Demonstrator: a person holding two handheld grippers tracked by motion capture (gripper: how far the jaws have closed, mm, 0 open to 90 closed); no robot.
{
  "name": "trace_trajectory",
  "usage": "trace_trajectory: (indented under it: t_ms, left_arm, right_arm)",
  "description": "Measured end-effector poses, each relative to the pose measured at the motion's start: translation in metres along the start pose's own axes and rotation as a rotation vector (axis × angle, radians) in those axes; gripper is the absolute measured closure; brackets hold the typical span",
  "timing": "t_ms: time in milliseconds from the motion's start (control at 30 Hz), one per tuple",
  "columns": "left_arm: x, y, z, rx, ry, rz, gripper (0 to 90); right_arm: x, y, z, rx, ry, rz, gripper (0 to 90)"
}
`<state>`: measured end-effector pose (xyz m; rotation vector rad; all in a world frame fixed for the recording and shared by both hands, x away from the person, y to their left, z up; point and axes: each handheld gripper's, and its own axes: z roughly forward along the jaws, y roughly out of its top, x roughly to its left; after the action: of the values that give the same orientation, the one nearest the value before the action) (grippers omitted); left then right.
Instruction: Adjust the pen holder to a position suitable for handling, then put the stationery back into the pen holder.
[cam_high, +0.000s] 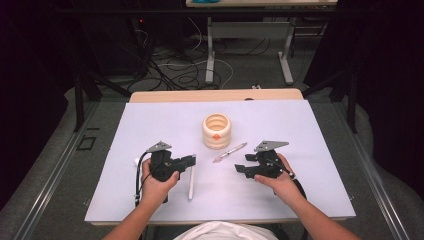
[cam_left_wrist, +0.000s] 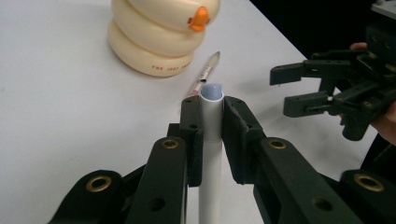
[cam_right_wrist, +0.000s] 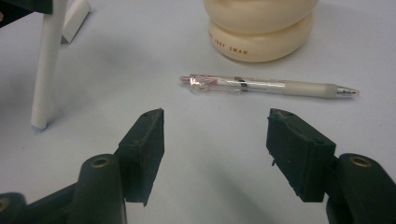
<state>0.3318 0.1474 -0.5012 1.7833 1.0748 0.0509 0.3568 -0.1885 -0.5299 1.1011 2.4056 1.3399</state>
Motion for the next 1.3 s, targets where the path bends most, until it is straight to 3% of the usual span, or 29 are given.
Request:
trace_trajectory:
  t_ms: [133, 200, 233, 500, 767, 1033, 1200, 1300]
  left_arm:
    - [-0.008, -0.002, -0.007, -0.035, -0.025, 0.024, 78.8]
    - [-0.011, -0.001, -0.010, -0.047, -0.036, 0.032, 78.7]
    - [-0.013, 0.000, -0.011, -0.060, -0.039, 0.035, 78.8]
    - [-0.014, 0.005, -0.019, -0.142, -0.036, 0.044, 78.8]
    - [-0.015, 0.009, -0.021, -0.159, -0.033, 0.042, 78.7]
    - [-0.015, 0.010, -0.021, -0.164, -0.026, 0.042, 78.7]
    - [-0.016, 0.011, -0.022, -0.170, -0.029, 0.038, 78.7]
    - [-0.015, 0.011, -0.023, -0.175, -0.031, 0.038, 78.7]
  right_arm:
    - [0.003, 0.000, 0.001, -0.025, 0.012, 0.005, 37.2]
    - [0.004, 0.001, -0.001, -0.007, 0.019, 0.008, 37.3]
    - [0.005, 0.001, 0.000, -0.032, 0.022, 0.012, 37.5]
    - [0.013, 0.003, 0.002, -0.047, 0.061, 0.031, 38.8]
    - [0.030, 0.013, 0.003, -0.095, 0.122, 0.051, 41.2]
    - [0.043, 0.025, 0.005, -0.086, 0.145, 0.046, 44.2]
    - [0.056, 0.034, 0.011, -0.065, 0.219, 0.097, 48.5]
    - [0.065, 0.038, 0.017, -0.051, 0.245, 0.097, 50.1]
